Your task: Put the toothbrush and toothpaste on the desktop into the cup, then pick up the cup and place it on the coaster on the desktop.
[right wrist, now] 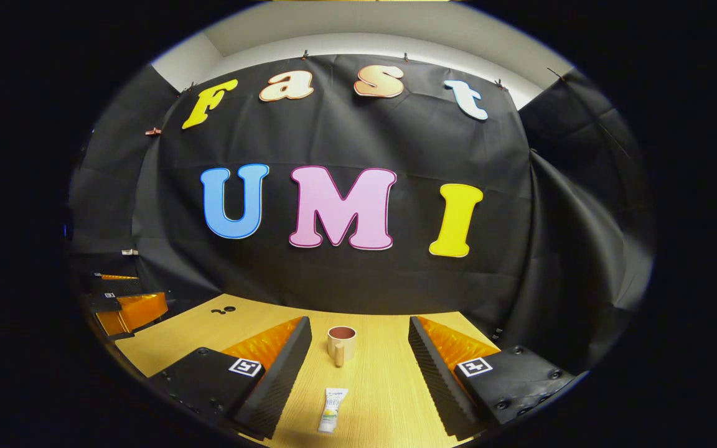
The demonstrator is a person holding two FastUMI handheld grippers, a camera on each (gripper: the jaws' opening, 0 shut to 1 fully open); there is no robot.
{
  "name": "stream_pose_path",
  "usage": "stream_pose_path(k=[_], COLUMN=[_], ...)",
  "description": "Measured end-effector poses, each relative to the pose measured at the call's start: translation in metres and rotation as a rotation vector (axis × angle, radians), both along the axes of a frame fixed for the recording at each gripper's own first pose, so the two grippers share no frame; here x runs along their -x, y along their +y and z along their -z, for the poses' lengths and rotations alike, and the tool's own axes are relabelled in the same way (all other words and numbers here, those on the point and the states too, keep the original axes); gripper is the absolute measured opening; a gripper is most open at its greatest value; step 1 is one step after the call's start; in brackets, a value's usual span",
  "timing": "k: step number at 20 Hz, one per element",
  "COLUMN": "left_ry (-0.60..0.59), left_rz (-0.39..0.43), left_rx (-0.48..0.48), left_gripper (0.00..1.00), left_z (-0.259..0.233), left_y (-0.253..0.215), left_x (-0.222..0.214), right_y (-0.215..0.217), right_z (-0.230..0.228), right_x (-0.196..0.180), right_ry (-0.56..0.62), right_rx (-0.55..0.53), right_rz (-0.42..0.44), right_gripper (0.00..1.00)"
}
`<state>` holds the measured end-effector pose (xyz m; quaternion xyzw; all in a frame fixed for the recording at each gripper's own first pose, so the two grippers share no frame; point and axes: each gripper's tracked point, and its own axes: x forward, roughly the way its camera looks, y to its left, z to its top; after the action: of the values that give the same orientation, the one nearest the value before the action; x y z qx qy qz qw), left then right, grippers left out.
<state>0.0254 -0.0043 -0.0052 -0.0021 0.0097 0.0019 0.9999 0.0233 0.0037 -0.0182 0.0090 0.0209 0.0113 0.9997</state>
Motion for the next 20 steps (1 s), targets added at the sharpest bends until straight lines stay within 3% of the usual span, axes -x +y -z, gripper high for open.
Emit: stream_pose_path(k=[9,20], left_ry=[0.018,0.113], left_rz=[-0.036,-0.193], left_rx=[0.023,0.090], left_gripper=[0.97,0.97], left_z=[0.013,0.054], left_y=[0.001,0.033], left_x=[-0.008,-0.007], right_y=[0.010,0.013], right_z=[0.021,0.095], right_x=[-0.018,-0.062], right_ry=[0.083,0.306], right_rx=[-0.008,-0.036], right_rz=[-0.056,-0.133], right_gripper=[0.97,0.97])
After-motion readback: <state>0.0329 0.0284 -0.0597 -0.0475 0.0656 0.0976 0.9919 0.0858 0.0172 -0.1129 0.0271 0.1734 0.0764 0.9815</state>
